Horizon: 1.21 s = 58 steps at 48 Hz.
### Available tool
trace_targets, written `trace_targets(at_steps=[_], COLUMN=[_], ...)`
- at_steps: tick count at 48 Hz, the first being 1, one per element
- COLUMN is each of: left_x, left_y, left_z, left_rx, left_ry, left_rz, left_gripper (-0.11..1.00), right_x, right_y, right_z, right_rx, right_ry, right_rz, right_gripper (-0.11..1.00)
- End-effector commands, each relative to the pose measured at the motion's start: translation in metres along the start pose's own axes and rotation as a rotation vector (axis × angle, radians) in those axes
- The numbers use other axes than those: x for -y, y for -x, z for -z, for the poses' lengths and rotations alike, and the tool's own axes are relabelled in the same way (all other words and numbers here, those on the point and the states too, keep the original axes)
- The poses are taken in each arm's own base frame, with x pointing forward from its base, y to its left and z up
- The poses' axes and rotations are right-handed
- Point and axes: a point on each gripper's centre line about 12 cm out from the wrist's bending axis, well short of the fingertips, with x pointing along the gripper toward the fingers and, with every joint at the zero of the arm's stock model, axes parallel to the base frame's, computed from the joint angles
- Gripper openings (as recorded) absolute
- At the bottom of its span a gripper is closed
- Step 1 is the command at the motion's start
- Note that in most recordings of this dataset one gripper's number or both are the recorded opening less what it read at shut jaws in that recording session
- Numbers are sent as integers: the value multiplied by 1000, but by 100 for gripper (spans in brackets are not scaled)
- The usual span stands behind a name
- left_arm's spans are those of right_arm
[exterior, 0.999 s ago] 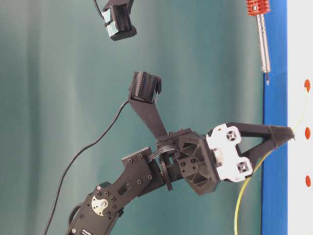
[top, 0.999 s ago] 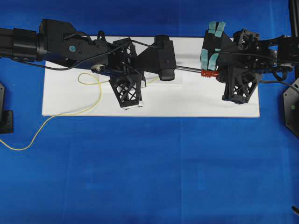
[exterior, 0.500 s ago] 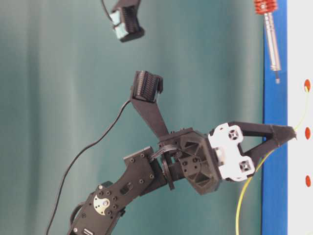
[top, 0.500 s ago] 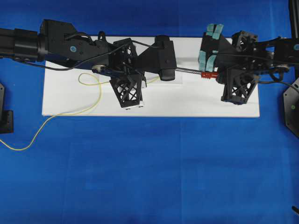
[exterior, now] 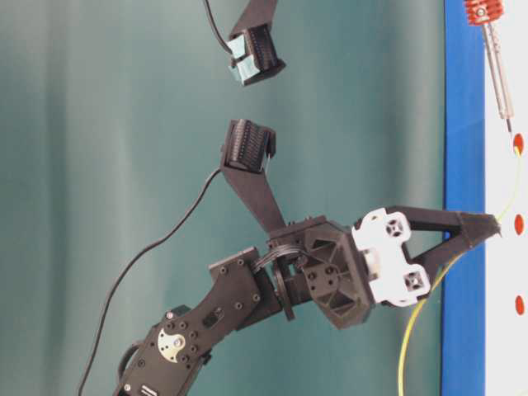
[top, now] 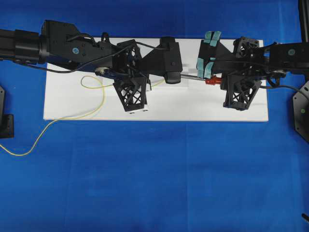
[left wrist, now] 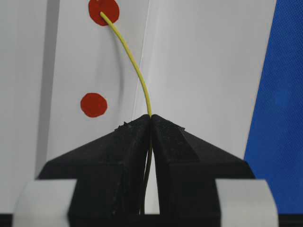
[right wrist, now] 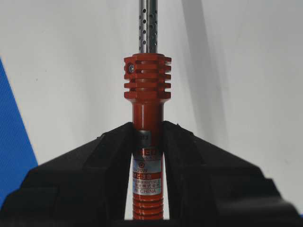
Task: Touch the tip of the soldering iron to the tip of the solder at the mark.
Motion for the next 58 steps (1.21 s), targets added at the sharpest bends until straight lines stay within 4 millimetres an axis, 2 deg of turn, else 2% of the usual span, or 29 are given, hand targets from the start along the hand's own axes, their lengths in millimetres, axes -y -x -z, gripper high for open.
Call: trace_targets(at_steps=[1,58], left_x=[1,1], left_y=[9,9], left_z=[-8,-9], left_rx=[34,31], left_ry=[0,-1], left_rz=[2,1], left_gripper=[2,2], right_x=[-2,-4], right_y=[5,0], right_z=[-7,-13], right_rx=[30,23], right_ry=[0,4], right_rz=[-7,-9], right_gripper=[7,7])
